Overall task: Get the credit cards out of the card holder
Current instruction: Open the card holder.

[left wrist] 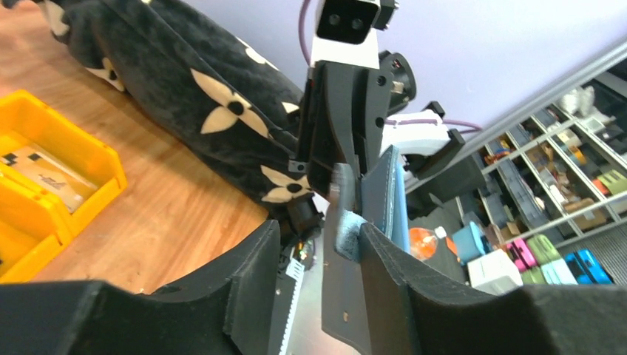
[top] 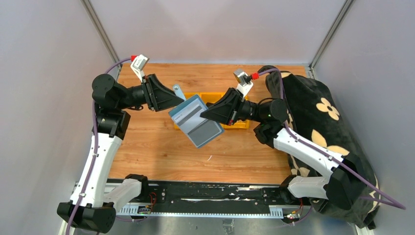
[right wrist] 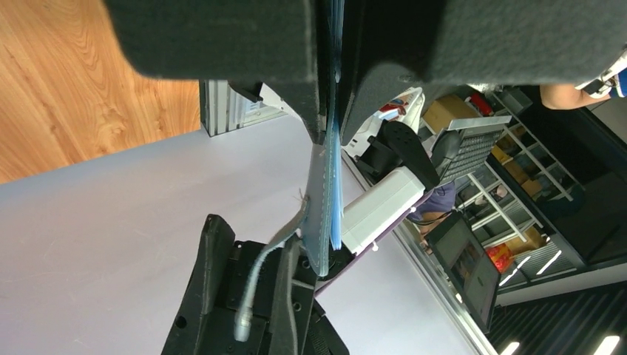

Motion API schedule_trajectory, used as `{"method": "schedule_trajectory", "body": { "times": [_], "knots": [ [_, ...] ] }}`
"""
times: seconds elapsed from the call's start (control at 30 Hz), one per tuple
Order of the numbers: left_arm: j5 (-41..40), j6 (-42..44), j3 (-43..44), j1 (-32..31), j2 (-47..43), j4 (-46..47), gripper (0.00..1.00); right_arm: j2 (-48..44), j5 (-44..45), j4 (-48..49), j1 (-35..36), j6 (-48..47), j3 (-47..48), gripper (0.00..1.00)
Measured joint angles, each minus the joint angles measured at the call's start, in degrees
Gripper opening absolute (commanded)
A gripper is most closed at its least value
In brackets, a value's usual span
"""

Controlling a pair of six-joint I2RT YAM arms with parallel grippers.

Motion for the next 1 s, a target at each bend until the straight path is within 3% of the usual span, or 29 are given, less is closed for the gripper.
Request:
{"method": "schedule_trajectory", "body": {
  "times": [0.33, 0.4, 0.47, 0.57, 0.67, 1.0],
  "knots": [
    [5.79, -2.03, 0.96, 0.07, -1.27, -0.24, 0.66, -0.24, -1.86, -1.86, -0.24, -1.88, 0.68, 0.0],
    [5.88, -1.79, 0.98, 0.09, -1.57, -0.74, 0.72, -0.68, -2.1, -3.26, -0.31, -2.84, 1.07, 0.0],
    [6.03, -1.11, 0.98, 0.09, -2.01, -1.75, 0.84, -1.14, -2.36, -4.31, -0.35, -3.56, 1.2, 0.0],
    [7.08, 0.0, 1.03, 0.09, -3.04, -3.37, 0.85, -1.46, -2.12, -5.7, -0.68, -4.61, 1.44, 0.0],
    [7.72, 1.07, 1.07, 0.09, -4.04, -4.35, 0.76, -1.46, -1.75, -6.99, -1.11, -5.11, 1.55, 0.0],
    [6.08, 10.69, 1.75, 0.09, -4.59, -10.78, 0.16, -1.46, -1.79, -7.17, -1.11, -5.25, 2.16, 0.0]
  ]
}}
